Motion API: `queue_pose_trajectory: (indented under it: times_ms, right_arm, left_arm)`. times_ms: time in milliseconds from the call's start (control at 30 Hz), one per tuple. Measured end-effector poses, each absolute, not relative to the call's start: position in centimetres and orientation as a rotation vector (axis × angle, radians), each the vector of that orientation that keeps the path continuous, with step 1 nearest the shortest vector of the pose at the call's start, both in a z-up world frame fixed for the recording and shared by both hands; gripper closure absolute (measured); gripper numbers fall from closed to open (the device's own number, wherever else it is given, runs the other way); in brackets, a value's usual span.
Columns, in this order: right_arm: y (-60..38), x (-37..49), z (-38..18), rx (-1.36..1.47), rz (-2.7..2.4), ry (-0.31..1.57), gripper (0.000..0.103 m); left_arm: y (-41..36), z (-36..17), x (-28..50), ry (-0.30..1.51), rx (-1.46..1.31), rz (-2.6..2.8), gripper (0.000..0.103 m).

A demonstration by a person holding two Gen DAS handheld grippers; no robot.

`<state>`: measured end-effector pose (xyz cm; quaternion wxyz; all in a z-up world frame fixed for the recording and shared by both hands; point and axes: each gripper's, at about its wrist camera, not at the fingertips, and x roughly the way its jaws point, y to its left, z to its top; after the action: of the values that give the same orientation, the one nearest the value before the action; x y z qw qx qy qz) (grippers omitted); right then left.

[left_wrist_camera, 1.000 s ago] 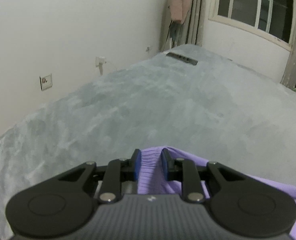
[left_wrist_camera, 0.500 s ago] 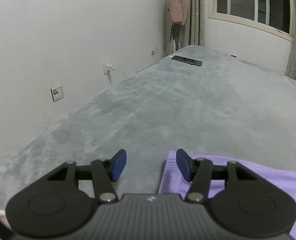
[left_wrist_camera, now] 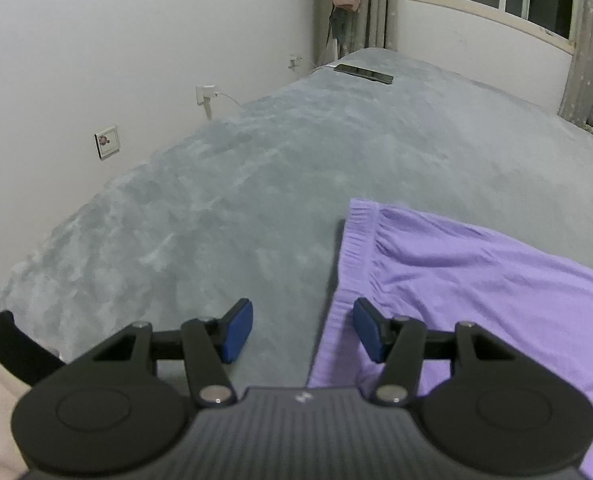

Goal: Fold clothes

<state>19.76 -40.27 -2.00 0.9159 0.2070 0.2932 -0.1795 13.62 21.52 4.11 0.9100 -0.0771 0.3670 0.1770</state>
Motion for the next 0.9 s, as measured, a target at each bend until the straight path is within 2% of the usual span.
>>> queue_pose_trajectory:
  times_ms: [67,233,300,400,500,533,633,800,900]
  right_arm:
    - [-40.8,19.1,-1.4,0.500,-0.315,0.557,0.099]
    - [-42.5,18.7,-2.6,0.690,-0.372,0.672,0.097]
    - [-43.4,17.7,-3.7,0.808,-0.396,0.675,0.092]
    - [-44.6,17.4,-5.5,1.020,-0.299,0.588,0.076]
    - [-45.1,18.4,-6.3,1.077,-0.310,0.549,0.075]
    - [-45.0,18.7,-6.2,1.052,-0.316,0.539,0.075]
    - [-43.8,19.2,-4.8,0.881,-0.385,0.517,0.095]
    - [-37.9,19.0,-2.1,0.500,-0.337,0.453,0.098]
    - [-32.0,19.3,-2.2,0.163,-0.251,0.507,0.098]
  left_arm:
    - [21.6,4.2,13.4,0.756,-0.169,0.368,0.050]
    - [20.1,5.7,12.0,0.707,-0.142,0.343,0.050]
    - [18.7,6.2,11.5,0.692,-0.119,0.313,0.049]
    - [16.6,6.4,11.0,0.710,-0.106,0.241,0.042]
    - [16.1,5.8,10.6,0.769,-0.182,0.209,0.040]
    - [16.1,5.7,10.2,0.778,-0.211,0.207,0.040]
    - [16.1,5.6,9.1,0.793,-0.275,0.204,0.040]
    - [14.7,5.7,7.9,0.784,-0.320,0.174,0.040]
    - [14.3,4.9,7.9,0.805,-0.321,0.166,0.040]
